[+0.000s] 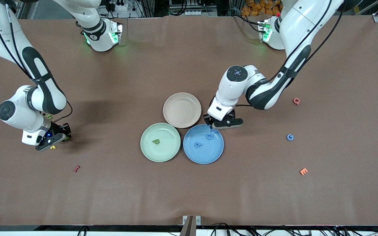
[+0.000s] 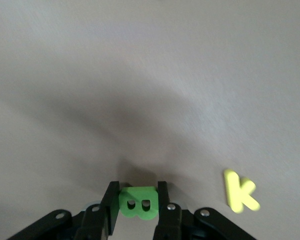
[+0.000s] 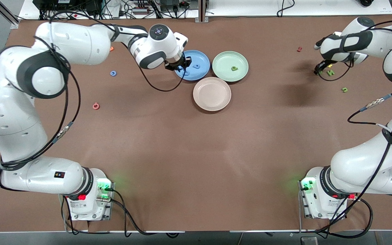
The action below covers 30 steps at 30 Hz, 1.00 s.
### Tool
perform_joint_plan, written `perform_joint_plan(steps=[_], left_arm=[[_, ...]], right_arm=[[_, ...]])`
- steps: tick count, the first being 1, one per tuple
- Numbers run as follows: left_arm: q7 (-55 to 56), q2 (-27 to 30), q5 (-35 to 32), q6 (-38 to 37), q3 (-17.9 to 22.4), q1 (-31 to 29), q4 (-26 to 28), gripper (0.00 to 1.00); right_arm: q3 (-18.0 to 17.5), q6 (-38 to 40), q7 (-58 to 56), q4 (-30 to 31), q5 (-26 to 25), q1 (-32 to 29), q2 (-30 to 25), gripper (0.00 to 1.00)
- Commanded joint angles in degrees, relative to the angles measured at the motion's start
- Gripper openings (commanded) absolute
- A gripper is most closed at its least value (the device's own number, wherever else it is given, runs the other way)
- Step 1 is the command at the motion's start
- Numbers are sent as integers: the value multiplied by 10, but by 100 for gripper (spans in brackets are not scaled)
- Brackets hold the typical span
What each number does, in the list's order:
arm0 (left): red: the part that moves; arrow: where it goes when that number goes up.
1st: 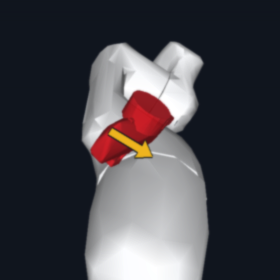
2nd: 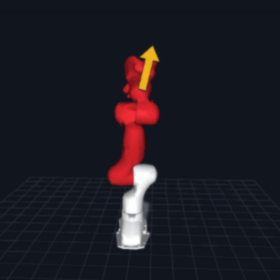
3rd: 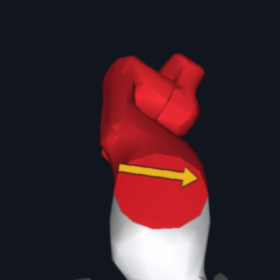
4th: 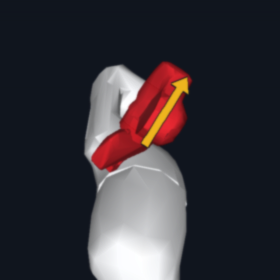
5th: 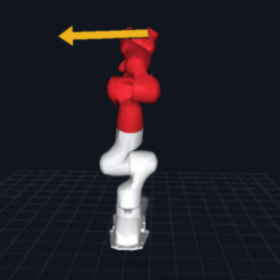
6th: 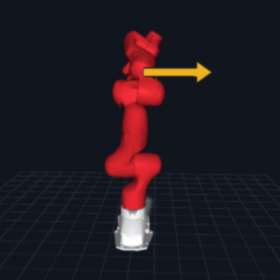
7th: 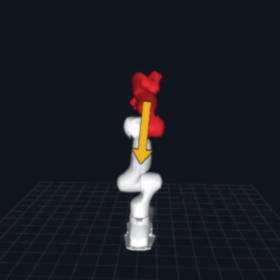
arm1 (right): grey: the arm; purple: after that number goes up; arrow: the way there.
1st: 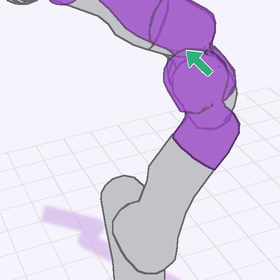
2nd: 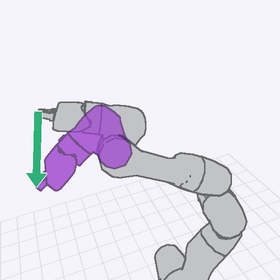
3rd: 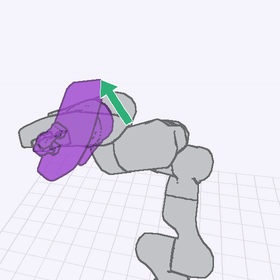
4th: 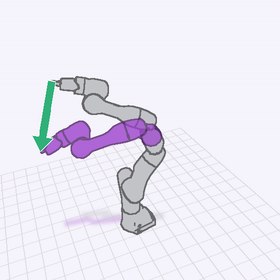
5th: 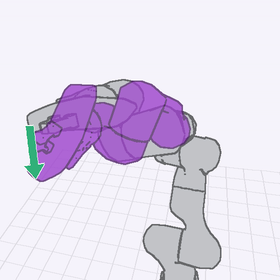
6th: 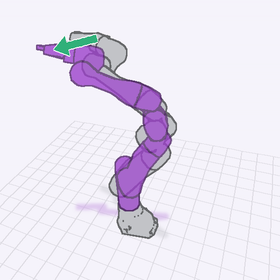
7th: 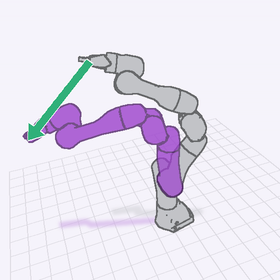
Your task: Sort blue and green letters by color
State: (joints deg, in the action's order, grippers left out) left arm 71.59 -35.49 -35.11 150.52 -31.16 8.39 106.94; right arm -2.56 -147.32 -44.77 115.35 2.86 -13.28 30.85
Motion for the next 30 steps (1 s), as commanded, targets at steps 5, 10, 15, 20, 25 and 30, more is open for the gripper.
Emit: perform_joint_plan(steps=[5,10,15,20,25,30], left_arm=[[79,-64,-7,-11,106,146,-103,0],[97,-74,-6,-11,139,189,-112,0],[98,-79,-5,-11,139,192,-123,0],[91,-78,-6,-11,140,187,-126,72],[88,-75,-7,-11,140,184,-129,94],[88,-73,-11,-11,141,182,-128,98]], right_arm=[[-5,99,47,-50,94,47,-15,21],[-5,101,140,-53,94,81,-24,20],[-4,104,256,-56,93,131,-31,20],[-4,105,373,-68,92,181,-33,19],[-7,110,501,-96,88,222,-26,17],[-8,144,588,-142,85,265,-12,17]])
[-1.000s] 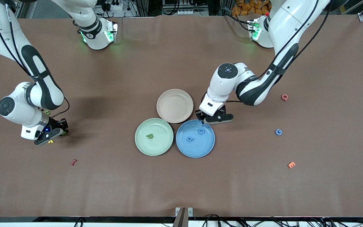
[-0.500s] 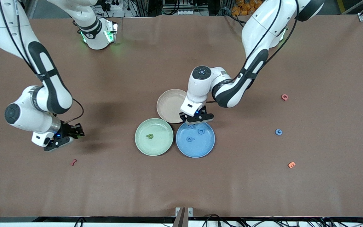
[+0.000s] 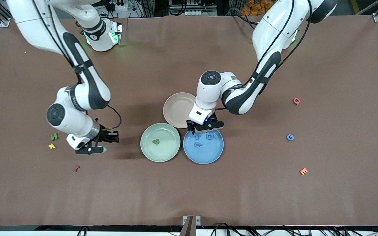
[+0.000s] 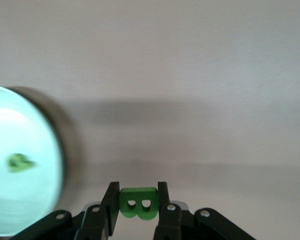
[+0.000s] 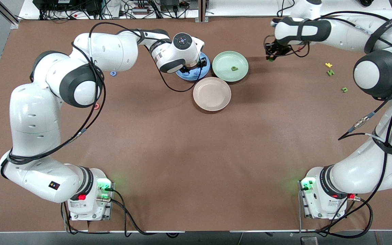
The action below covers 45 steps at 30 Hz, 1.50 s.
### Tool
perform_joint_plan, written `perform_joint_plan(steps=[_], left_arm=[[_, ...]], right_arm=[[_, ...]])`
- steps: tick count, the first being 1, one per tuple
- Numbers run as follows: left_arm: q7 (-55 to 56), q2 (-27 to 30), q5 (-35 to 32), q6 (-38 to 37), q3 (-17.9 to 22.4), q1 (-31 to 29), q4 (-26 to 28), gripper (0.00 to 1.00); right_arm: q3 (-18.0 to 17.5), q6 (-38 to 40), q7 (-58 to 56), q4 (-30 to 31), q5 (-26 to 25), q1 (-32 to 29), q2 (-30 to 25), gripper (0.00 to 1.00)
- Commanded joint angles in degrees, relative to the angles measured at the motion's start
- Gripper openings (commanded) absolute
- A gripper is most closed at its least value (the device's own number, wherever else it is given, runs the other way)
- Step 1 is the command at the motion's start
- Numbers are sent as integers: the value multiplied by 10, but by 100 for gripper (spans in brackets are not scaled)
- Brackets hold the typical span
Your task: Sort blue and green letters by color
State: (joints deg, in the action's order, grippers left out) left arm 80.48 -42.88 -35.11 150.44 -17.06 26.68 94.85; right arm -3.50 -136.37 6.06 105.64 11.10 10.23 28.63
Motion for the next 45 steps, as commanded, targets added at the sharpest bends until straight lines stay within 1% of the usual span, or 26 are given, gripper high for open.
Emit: perform_joint_plan(steps=[1,3,4,8,10,15,17,18,19,21,22,23,24,30,31,33,36,38,42,45], left_arm=[[-1,2,-13,-10,1,-5,-6,98],[-11,3,-15,-11,1,-14,-2,98],[-26,7,-16,-11,1,-21,2,100],[-139,20,-12,-12,-8,-69,36,100],[-177,28,-8,-13,-17,-84,51,100],[-219,44,-8,-14,-18,-105,76,100],[-233,54,-8,-15,-18,-115,89,100],[-241,58,-8,-15,-18,-122,98,100],[-253,64,-8,-14,-21,-131,109,100],[-279,75,-8,-15,-37,-159,128,100],[-294,81,-8,-15,-48,-180,139,100],[-308,86,-8,-14,-62,-205,150,100],[-325,90,-8,-14,-79,-230,160,100],[-414,102,-8,-14,-198,-411,202,100],[-435,105,-11,-14,-215,-441,212,100],[-478,108,-12,-15,-236,-486,231,100],[-546,117,-14,-14,-246,-536,257,100],[-577,118,-15,-15,-246,-550,256,100],[-583,119,-15,-37,-244,-567,256,100],[-589,114,-15,-49,-243,-588,256,100]], right_arm=[[2,37,97,-52,2,36,15,17],[2,37,135,-68,2,51,26,17],[2,37,154,-75,2,60,32,17],[3,37,229,-111,-18,95,60,17],[3,37,267,-132,-31,110,78,17],[6,33,335,-166,-54,143,113,17],[7,31,350,-174,-56,152,122,21],[8,30,354,-177,-56,154,125,24],[8,30,359,-177,-56,156,127,32],[9,29,374,-177,-56,160,130,56],[9,28,382,-177,-56,162,132,67],[9,28,392,-177,-56,163,135,87],[9,28,398,-176,-58,165,135,100],[17,35,393,-177,-67,160,120,100],[19,37,390,-177,-68,159,118,100],[24,43,376,-175,-73,151,109,100],[24,78,332,-174,-77,132,90,100],[24,97,303,-171,-77,118,74,100],[24,139,236,-153,-77,83,37,100],[24,157,159,-129,-77,52,10,100]])
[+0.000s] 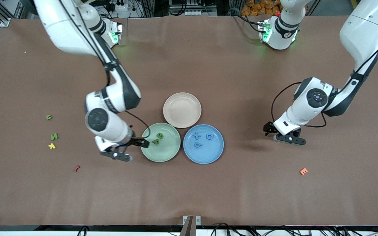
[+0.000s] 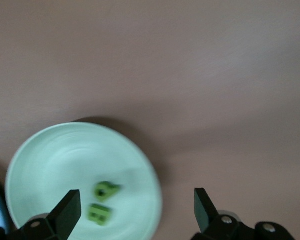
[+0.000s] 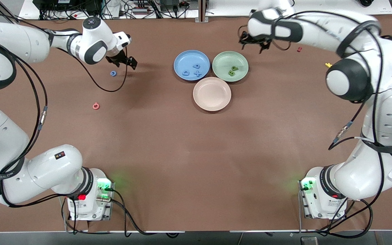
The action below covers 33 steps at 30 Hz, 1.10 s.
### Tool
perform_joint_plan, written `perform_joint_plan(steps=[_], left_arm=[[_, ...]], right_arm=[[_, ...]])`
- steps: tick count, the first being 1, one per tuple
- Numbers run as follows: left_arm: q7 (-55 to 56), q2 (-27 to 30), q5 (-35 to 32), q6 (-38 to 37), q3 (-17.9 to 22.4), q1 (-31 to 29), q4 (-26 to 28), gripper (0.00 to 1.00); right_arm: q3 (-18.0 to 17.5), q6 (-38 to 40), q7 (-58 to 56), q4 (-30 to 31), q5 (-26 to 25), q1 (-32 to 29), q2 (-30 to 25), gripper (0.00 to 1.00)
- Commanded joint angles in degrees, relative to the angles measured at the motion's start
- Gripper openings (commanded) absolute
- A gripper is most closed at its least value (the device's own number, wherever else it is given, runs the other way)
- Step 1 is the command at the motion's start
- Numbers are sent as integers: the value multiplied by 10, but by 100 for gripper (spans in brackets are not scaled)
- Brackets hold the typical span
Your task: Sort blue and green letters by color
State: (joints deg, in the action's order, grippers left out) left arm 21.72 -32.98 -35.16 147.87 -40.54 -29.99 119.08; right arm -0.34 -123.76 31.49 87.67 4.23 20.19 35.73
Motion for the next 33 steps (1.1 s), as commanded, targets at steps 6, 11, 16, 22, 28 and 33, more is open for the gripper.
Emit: perform_joint_plan(steps=[6,11,16,22,28,33], left_arm=[[-40,7,-25,-23,-6,-72,8,100],[-100,-16,-28,-23,-4,-95,-17,100],[-102,-31,-25,-22,-2,-94,-26,100],[-71,-49,-25,-22,-2,-86,-34,100],[-64,-53,-27,-22,2,-79,-32,100],[-65,-60,-28,-22,7,-78,-31,100]], right_arm=[[-7,32,-235,107,-8,-127,-101,100],[-5,30,-329,136,-19,-182,-109,100],[4,17,-403,148,-34,-231,-103,100],[10,-35,-485,174,-34,-270,-93,100],[12,-90,-571,191,-34,-301,-72,100],[13,-104,-625,197,-32,-322,-65,100]])
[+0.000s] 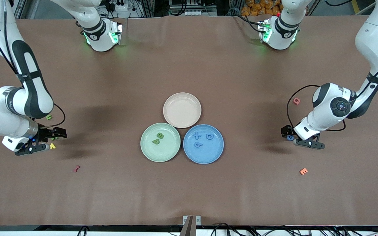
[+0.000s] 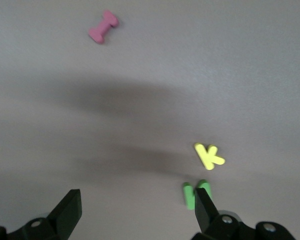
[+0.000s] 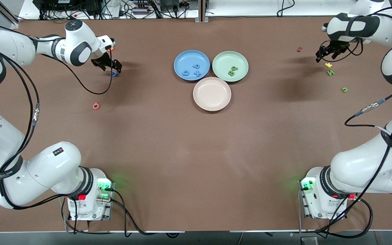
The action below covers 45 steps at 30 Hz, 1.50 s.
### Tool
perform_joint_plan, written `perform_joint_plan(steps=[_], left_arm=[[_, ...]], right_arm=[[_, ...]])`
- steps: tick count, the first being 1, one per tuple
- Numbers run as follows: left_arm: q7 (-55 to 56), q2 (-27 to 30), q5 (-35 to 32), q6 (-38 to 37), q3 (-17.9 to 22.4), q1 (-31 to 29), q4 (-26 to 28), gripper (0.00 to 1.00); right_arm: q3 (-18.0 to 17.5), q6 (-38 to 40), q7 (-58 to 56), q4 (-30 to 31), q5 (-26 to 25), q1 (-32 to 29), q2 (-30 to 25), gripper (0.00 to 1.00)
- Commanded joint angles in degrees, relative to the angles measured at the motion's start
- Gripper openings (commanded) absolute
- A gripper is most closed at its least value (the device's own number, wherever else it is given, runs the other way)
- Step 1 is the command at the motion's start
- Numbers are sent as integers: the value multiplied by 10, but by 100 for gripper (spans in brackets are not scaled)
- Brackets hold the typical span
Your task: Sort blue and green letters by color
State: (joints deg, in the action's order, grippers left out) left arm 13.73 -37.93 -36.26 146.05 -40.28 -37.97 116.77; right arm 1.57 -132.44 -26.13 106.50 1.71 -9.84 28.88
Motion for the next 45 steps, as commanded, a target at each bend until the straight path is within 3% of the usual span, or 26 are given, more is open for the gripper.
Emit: perform_joint_plan(steps=[1,13,14,15,17,20,21,37,45], left_arm=[[15,-10,-18,-4,8,5,-8,100],[14,-14,-27,-4,20,14,-5,99],[14,-15,-31,-4,23,15,-5,93],[15,-15,-38,-4,26,18,-5,80],[16,-14,-43,-5,34,25,-5,46],[21,-14,-43,-5,36,30,-6,5],[21,-14,-43,-5,37,31,-6,0],[63,-11,-43,-7,37,56,-23,0],[89,9,-39,-21,35,67,-34,0]], right_arm=[[-5,-20,-56,10,-7,-25,5,100],[-6,-88,-120,49,-4,-49,7,91],[-6,-92,-124,49,-3,-50,9,90],[-6,-95,-127,51,-3,-52,11,90],[-6,-101,-134,53,-2,-56,14,89],[-6,-113,-147,57,0,-64,19,88],[-6,-115,-148,57,0,-66,20,88],[-8,-170,-149,94,8,-69,29,81],[-8,-170,-149,93,8,-70,30,61]])
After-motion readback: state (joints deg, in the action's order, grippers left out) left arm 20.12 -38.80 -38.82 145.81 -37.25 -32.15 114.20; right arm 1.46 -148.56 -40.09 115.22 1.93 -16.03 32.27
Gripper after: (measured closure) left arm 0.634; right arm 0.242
